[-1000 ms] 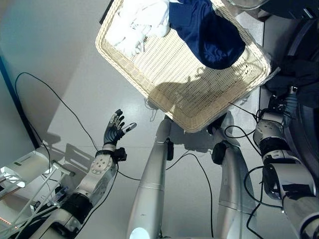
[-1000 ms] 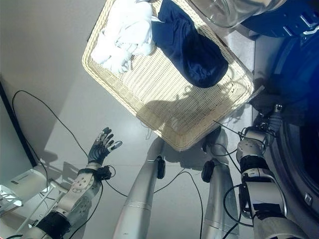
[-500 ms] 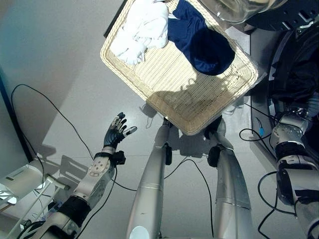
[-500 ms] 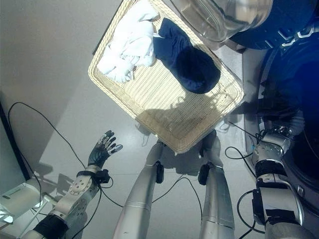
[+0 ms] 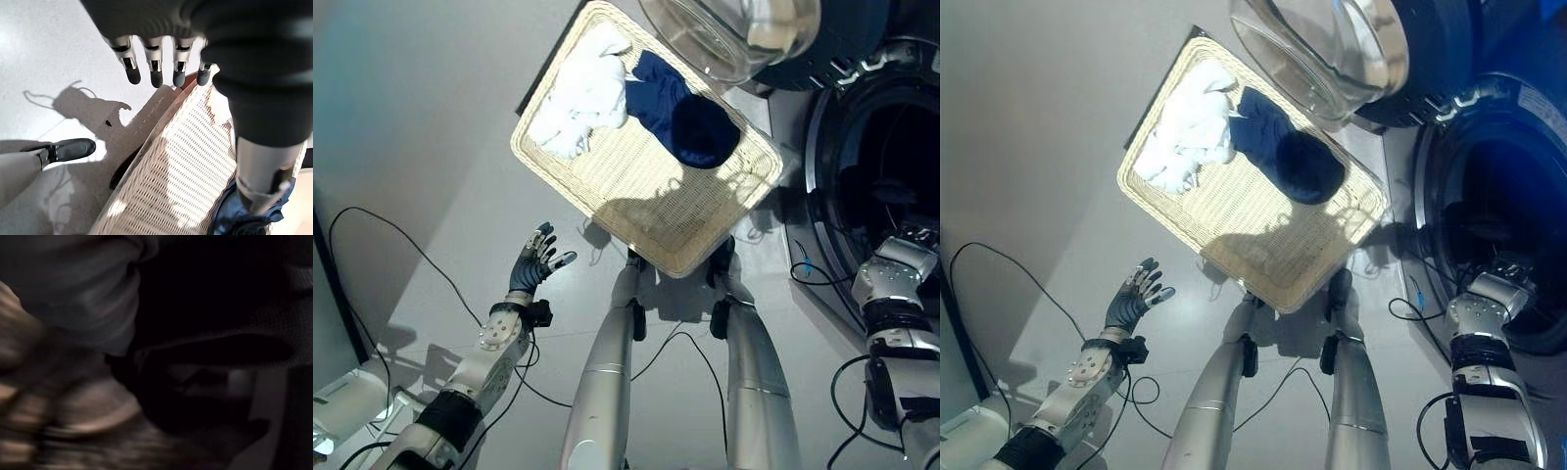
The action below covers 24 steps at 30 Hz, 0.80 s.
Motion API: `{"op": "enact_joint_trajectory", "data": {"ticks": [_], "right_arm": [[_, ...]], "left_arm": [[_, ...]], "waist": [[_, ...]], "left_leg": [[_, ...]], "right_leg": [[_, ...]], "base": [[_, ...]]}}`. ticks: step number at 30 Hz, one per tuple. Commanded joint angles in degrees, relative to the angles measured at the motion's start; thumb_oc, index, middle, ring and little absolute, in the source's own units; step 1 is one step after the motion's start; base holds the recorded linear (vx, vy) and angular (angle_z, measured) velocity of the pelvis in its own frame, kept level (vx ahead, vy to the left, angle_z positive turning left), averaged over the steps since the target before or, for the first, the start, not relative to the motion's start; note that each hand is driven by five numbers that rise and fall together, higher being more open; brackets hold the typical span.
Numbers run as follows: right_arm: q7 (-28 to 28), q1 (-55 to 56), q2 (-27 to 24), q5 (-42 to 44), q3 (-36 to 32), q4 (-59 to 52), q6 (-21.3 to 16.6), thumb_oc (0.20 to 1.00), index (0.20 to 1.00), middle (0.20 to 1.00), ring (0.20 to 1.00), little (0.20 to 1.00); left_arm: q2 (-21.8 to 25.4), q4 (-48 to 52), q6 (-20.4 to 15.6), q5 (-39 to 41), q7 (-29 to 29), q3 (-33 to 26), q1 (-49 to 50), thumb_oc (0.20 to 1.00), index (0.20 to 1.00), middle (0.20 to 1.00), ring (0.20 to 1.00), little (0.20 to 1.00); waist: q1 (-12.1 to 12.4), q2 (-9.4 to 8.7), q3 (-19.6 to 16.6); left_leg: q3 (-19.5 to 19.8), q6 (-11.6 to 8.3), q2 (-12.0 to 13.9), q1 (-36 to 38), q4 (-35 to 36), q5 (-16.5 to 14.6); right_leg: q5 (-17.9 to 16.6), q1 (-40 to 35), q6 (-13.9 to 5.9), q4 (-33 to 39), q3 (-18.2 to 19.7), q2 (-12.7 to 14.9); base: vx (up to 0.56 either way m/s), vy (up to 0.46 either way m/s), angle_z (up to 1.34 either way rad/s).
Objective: Put the clothes into the washing machine.
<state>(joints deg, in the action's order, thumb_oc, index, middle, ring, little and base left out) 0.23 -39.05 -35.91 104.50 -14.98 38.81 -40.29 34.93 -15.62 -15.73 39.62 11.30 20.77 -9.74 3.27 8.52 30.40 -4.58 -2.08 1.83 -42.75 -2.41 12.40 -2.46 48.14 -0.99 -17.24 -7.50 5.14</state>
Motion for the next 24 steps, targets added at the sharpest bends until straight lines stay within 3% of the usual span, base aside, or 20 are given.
{"op": "enact_joint_trajectory", "data": {"ticks": [1, 3, 4, 6, 7, 8, 9, 10, 12, 14, 15, 16, 17, 19, 21, 22, 24], "right_arm": [[-2.5, 4.5, -4.5, 8.5, -7.2, -2.1, -13.1, 0.2, 0.2, 0.2, 0.2, 0.2], [-13.6, 4.9, -4.4, 8.5, -11.9, -2.1, -17.0, 0.2, 0.2, 0.2, 0.2, 0.2], [-14.2, 4.8, -4.5, 8.5, -12.2, -2.2, -17.0, 0.2, 0.2, 0.2, 0.2, 0.2], [-20.1, 5.5, -4.7, 8.5, -14.1, -1.7, -18.7, 0.2, 0.2, 0.2, 0.2, 0.2], [-26.0, 5.9, -5.3, 8.5, -15.1, -0.9, -20.5, 0.2, 0.2, 0.2, 0.2, 0.2], [-27.9, 6.4, -5.3, 8.5, -15.2, -0.2, -19.8, 0.2, 0.2, 0.2, 0.2, 0.2], [-29.4, 6.7, -5.3, 8.5, -15.3, 0.4, -17.9, 0.68, 0.68, 0.68, 0.68, 0.68], [-31.9, 7.6, -4.6, 8.5, -15.1, 1.0, -9.6, 1.0, 1.0, 1.0, 1.0, 1.0], [-31.5, 7.6, -3.5, 8.5, -14.9, 1.6, -2.7, 1.0, 1.0, 1.0, 1.0, 1.0], [-24.2, 8.9, -1.7, 8.5, -13.2, 3.8, 12.8, 1.0, 1.0, 1.0, 1.0, 1.0], [-13.8, 9.6, -1.3, 8.5, -7.7, 7.5, 30.2, 1.0, 1.0, 1.0, 1.0, 1.0], [-12.3, 9.7, -1.3, 8.5, -6.6, 7.5, 32.1, 1.0, 1.0, 1.0, 1.0, 1.0], [-8.9, 10.0, -0.8, 8.5, -3.1, 6.2, 36.3, 1.0, 1.0, 1.0, 1.0, 1.0], [-5.1, 11.8, -0.5, 8.5, -0.1, 5.6, 38.7, 1.0, 1.0, 1.0, 1.0, 1.0], [-3.1, 12.3, -0.6, 8.5, 1.5, 5.1, 38.5, 1.0, 1.0, 1.0, 1.0, 1.0], [-1.5, 12.4, -0.9, 8.5, 3.5, 4.4, 37.1, 1.0, 1.0, 1.0, 1.0, 1.0], [1.0, 10.6, 0.2, -2.4, 6.3, 2.5, 30.2, 1.0, 1.0, 1.0, 1.0, 1.0]], "left_arm": [[0.9, 1.1, -2.4, 1.3, -1.0, -1.4, 4.0, 1.0, 1.0, 1.0, 1.0, 1.0], [1.3, 0.0, -3.2, 2.0, -1.0, -0.6, 3.8, 1.0, 1.0, 1.0, 1.0, 1.0], [1.4, 0.0, -3.3, 2.0, -1.0, -0.5, 3.6, 1.0, 1.0, 1.0, 1.0, 1.0], [1.5, -0.5, -3.3, 2.0, -1.1, 0.1, 3.5, 1.0, 1.0, 1.0, 1.0, 1.0], [1.7, -0.9, -3.5, 1.8, -1.1, 0.6, 3.0, 1.0, 1.0, 1.0, 1.0, 1.0], [1.7, -1.0, -3.4, 1.9, -0.9, 0.9, 3.0, 1.0, 1.0, 1.0, 1.0, 1.0], [1.7, -0.7, -3.1, 2.0, -0.7, 1.0, 2.5, 1.0, 1.0, 1.0, 1.0, 1.0], [1.8, -0.1, -2.2, 1.9, -0.2, 1.1, 2.3, 1.0, 1.0, 1.0, 1.0, 1.0], [1.7, 0.3, -1.6, 1.7, 0.3, 1.2, 1.6, 1.0, 1.0, 1.0, 1.0, 1.0], [1.9, 0.7, -0.8, 1.8, 0.3, 1.3, 1.3, 1.0, 1.0, 1.0, 1.0, 1.0], [2.4, 1.9, 0.2, 1.9, 0.2, 0.8, 1.2, 1.0, 1.0, 1.0, 1.0, 1.0], [2.3, 2.0, 0.4, 1.7, 0.3, 0.7, 1.5, 1.0, 1.0, 1.0, 1.0, 1.0], [1.8, 2.3, 0.7, 1.0, 0.3, 0.0, 1.6, 1.0, 1.0, 1.0, 1.0, 1.0], [1.5, 1.7, 0.4, 0.6, -0.2, -0.5, 2.0, 1.0, 1.0, 1.0, 1.0, 1.0], [1.1, 1.4, 0.2, 0.3, -0.1, -0.7, 2.1, 1.0, 1.0, 1.0, 1.0, 1.0], [0.8, 1.4, 0.1, 0.2, 0.1, -0.7, 2.0, 1.0, 1.0, 1.0, 1.0, 1.0], [-0.6, 0.8, 0.6, -0.4, 0.0, -0.6, 1.5, 1.0, 1.0, 1.0, 1.0, 1.0]], "waist": [[-0.9, -1.06, -0.6], [-1.1, -1.28, -0.6], [-1.1, -1.3, -0.6], [-1.1, -1.33, -0.6], [-1.1, -1.37, -0.6], [-1.1, -1.37, -0.6], [-1.1, -1.36, -0.6], [-1.1, -1.29, -0.6], [-1.0, -1.39, -0.6], [-0.8, -1.28, -0.6], [-0.4, -1.43, -0.6], [-0.4, -1.43, -0.6], [-0.5, -1.6, -0.6], [-0.5, -1.92, -0.6], [-0.5, -2.14, -0.6], [-0.4, -2.37, -0.6], [-0.5, -2.81, -0.6]], "left_leg": [[-0.8, -0.35, -4.3, 1.5, -2.8, -7.0], [-1.3, -0.38, -4.4, 2.0, -2.1, -6.8], [-1.3, -0.33, -4.4, 1.6, -2.1, -6.4], [-1.4, -0.45, -4.4, 2.4, -1.8, -6.8], [-1.4, -0.32, -4.5, 1.8, -1.8, -6.2], [-1.3, -0.36, -4.6, 2.4, -1.8, -6.7], [-1.2, -0.29, -4.7, 1.8, -1.9, -6.2], [-1.1, -0.33, -4.9, 2.1, -2.3, -6.7], [-1.1, -0.09, -5.1, 1.4, -2.4, -6.1], [-0.9, 0.02, -5.3, 2.0, -2.3, -6.6], [-1.1, 0.26, -5.5, 1.6, -2.1, -5.9], [-1.1, 0.23, -5.4, 2.0, -2.0, -6.3], [-1.3, 0.28, -5.4, 1.5, -1.8, -5.7], [-1.2, 0.25, -5.3, 2.2, -1.2, -5.9], [-1.2, 0.27, -5.3, 2.4, -0.9, -5.7], [-1.3, 0.24, -5.2, 2.5, -0.5, -5.6], [-1.6, 0.08, -4.9, 2.9, 0.2, -5.3]], "right_leg": [[-5.3, -3.4, -5.8, 7.8, -3.5, -1.0], [-6.0, -4.2, -6.07, 9.0, -3.3, -0.9], [-6.5, -3.8, -5.97, 9.1, -3.3, -0.9], [-6.0, -4.7, -6.06, 9.2, -3.1, -0.8], [-6.6, -4.2, -5.87, 9.3, -3.0, -0.8], [-6.1, -4.7, -5.99, 9.1, -2.8, -0.8], [-6.5, -4.2, -5.8, 9.1, -2.8, -0.8], [-5.9, -4.6, -5.89, 8.8, -2.7, -0.9], [-6.6, -4.0, -5.73, 9.0, -2.6, -0.8], [-6.1, -4.7, -5.84, 9.0, -2.4, -0.7], [-6.7, -4.5, -5.7, 9.5, -2.8, -0.5], [-6.4, -4.9, -5.81, 9.5, -2.8, -0.5], [-6.9, -4.4, -5.68, 9.7, -2.9, -0.3], [-6.6, -5.1, -5.75, 10.0, -3.1, -0.3], [-6.7, -5.2, -5.74, 10.4, -3.1, -0.4], [-6.8, -5.4, -5.72, 10.7, -3.2, -0.4], [-7.1, -5.7, -5.68, 11.3, -3.4, -0.7]], "base": [[-0.03, 0.055, -0.09], [-0.05, 0.067, -0.01], [-0.04, 0.04, 0.01], [-0.01, 0.009, -0.02], [0.0, 0.0, 0.0], [-0.03, 0.019, 0.0], [0.0, 0.0, 0.0], [0.0, 0.0, 0.0], [0.0, 0.0, 0.0], [0.0, 0.0, 0.0], [0.0, 0.0, 0.0], [0.0, 0.0, 0.0], [0.0, 0.0, 0.0], [0.01, -0.012, 0.04], [0.0, 0.0, 0.0], [0.0, 0.0, 0.0], [0.0, 0.0, 0.0]]}}
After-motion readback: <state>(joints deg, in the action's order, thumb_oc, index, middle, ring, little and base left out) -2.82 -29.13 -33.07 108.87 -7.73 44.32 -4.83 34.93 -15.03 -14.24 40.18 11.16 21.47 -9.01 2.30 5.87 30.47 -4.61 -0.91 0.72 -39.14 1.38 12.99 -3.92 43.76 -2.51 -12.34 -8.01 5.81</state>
